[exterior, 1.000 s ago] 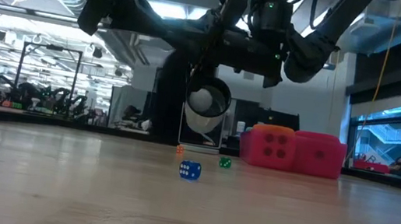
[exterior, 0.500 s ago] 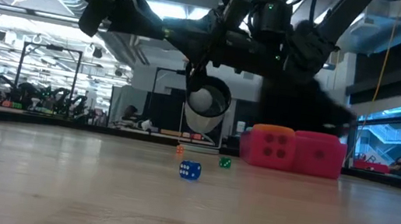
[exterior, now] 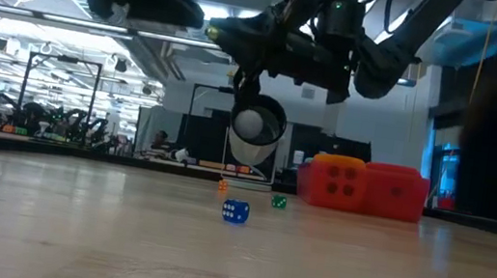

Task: Pick & Place Dice
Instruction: Put the small light green dice into the red bin

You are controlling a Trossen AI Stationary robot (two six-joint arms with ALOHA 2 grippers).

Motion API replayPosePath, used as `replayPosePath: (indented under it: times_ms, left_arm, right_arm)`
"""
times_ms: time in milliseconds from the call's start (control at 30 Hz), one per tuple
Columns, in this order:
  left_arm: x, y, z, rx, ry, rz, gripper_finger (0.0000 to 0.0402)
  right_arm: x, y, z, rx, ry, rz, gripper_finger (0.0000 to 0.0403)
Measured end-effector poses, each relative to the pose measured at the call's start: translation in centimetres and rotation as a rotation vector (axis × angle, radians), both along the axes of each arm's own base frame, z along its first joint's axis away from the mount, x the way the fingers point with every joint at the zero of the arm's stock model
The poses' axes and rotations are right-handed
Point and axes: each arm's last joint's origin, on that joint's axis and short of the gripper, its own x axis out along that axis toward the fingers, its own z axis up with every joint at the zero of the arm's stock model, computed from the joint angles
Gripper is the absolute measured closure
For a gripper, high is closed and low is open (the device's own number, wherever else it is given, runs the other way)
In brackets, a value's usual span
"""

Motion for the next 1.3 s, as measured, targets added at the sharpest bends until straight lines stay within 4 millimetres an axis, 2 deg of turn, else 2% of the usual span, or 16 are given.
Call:
replayPosePath:
  times_ms: [200,367,667,767,933,1067,1300]
  left_arm:
    - [-1.0,-0.2,0.9,-0.059,-0.05,-0.014,0.0224]
    - [-1.8,0.1,1.1,-0.103,-0.033,0.003,0.0225]
    - [-2.5,0.7,1.1,-0.162,-0.025,0.039,0.0224]
    - [-2.6,0.8,0.9,-0.166,-0.011,0.044,0.0226]
    - [-2.9,0.9,0.8,-0.198,0.002,0.047,0.0225]
    - [-3.6,1.1,0.9,-0.235,-0.005,0.041,0.0224]
    - [-5.7,1.9,0.3,-0.288,-0.076,0.023,0.0226]
  right_arm:
    - [-0.7,-0.1,1.8,-0.061,0.011,-0.014,0.0349]
    - [-1.9,0.2,4.3,-0.179,0.046,-0.095,0.0349]
    - [-5.7,1.5,9.0,-0.478,0.159,-0.349,0.0349]
    - [-6.9,1.9,9.9,-0.56,0.218,-0.421,0.0349]
    - [-8.6,2.5,10.4,-0.657,0.303,-0.514,0.0349]
    - [-10.3,2.8,9.6,-0.67,0.327,-0.542,0.0349]
    - [-14.9,3.0,7.6,-0.605,0.275,-0.621,0.0349]
